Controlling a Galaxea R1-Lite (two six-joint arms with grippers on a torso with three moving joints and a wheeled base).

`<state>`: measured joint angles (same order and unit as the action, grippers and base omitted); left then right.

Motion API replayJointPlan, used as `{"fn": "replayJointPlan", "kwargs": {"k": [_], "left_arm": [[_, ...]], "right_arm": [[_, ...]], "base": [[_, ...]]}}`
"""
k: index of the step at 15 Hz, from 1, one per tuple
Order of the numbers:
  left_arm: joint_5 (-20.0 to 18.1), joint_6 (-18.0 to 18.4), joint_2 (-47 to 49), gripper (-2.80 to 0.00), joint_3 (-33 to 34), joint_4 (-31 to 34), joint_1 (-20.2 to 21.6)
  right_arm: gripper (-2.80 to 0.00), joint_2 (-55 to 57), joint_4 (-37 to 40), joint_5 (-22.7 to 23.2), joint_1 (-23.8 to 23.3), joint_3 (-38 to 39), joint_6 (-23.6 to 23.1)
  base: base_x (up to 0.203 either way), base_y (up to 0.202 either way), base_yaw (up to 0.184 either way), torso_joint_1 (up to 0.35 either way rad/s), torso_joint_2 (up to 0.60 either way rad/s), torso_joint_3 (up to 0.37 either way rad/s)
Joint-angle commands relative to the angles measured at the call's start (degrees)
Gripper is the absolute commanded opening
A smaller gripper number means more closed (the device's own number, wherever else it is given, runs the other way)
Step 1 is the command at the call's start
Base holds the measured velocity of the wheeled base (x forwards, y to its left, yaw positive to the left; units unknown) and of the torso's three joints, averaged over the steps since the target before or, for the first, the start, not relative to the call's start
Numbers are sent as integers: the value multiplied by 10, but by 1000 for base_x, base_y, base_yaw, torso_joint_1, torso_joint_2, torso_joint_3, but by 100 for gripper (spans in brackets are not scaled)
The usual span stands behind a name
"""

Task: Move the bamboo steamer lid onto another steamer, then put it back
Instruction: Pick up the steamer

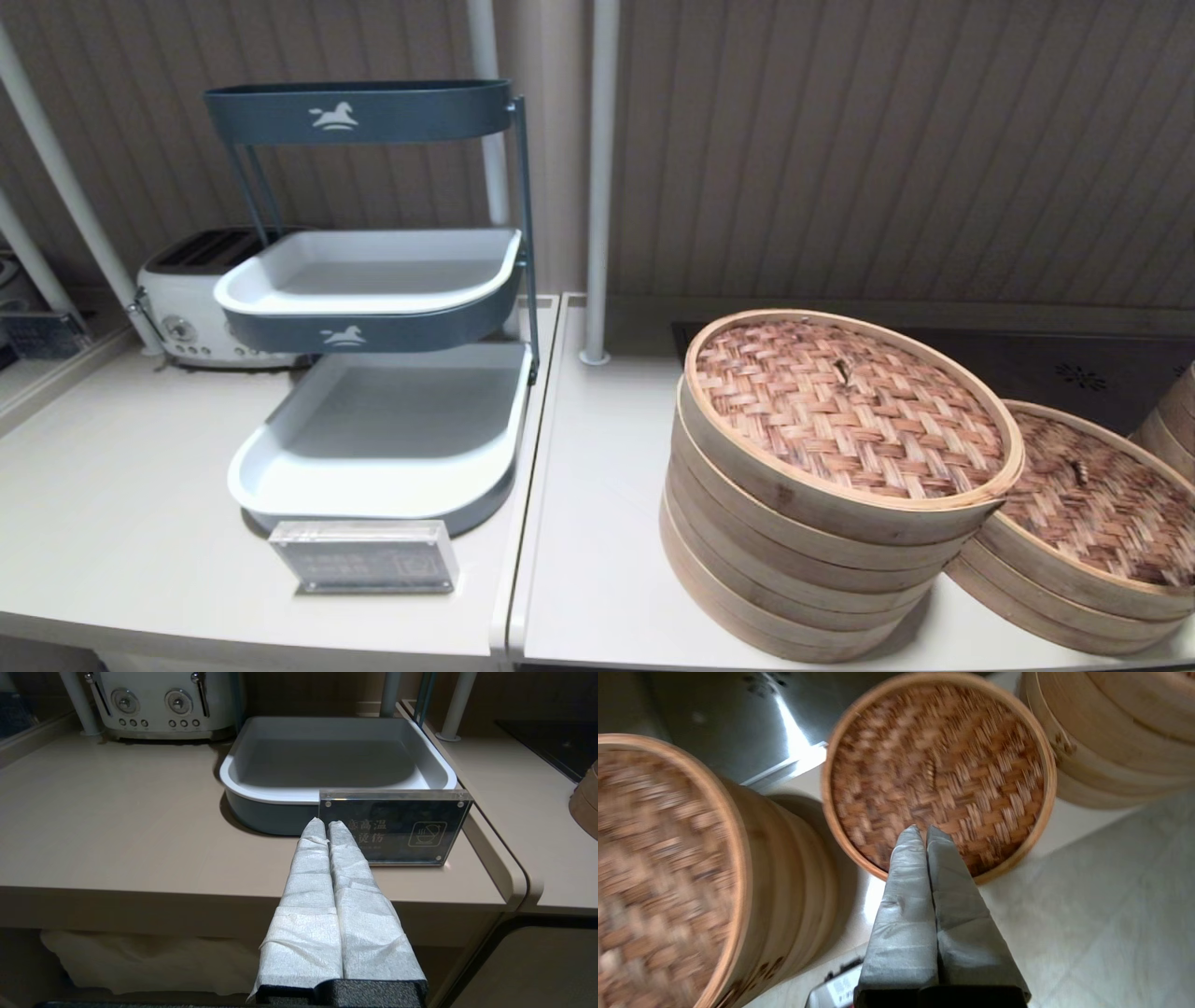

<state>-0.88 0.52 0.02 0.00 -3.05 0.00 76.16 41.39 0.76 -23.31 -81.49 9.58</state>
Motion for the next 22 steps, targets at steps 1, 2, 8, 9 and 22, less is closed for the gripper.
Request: {"fn": "replayJointPlan", "kwargs": {"k": [1, 2, 8, 9, 22], "left_arm": [[0, 0, 0, -280, 16, -1, 0], [0, 0, 0, -280, 16, 0, 0], [0, 0, 0, -280, 16, 0, 0], [0, 0, 0, -280, 16, 0, 0], [0, 0, 0, -280, 16, 0, 0]], "right_arm": [[-280, 88, 12, 5, -33, -17, 0], [-280, 112, 15, 18, -47, -19, 1], [0, 213, 15, 45, -68, -20, -5], [0, 216, 15, 44, -67, -19, -6], [0, 323, -15, 41, -64, -22, -7]], "base": [[0, 0, 0, 0, 0, 0], [0, 0, 0, 0, 0, 0], [0, 0, 0, 0, 0, 0], [0, 0, 0, 0, 0, 0], [0, 0, 0, 0, 0, 0]]}}
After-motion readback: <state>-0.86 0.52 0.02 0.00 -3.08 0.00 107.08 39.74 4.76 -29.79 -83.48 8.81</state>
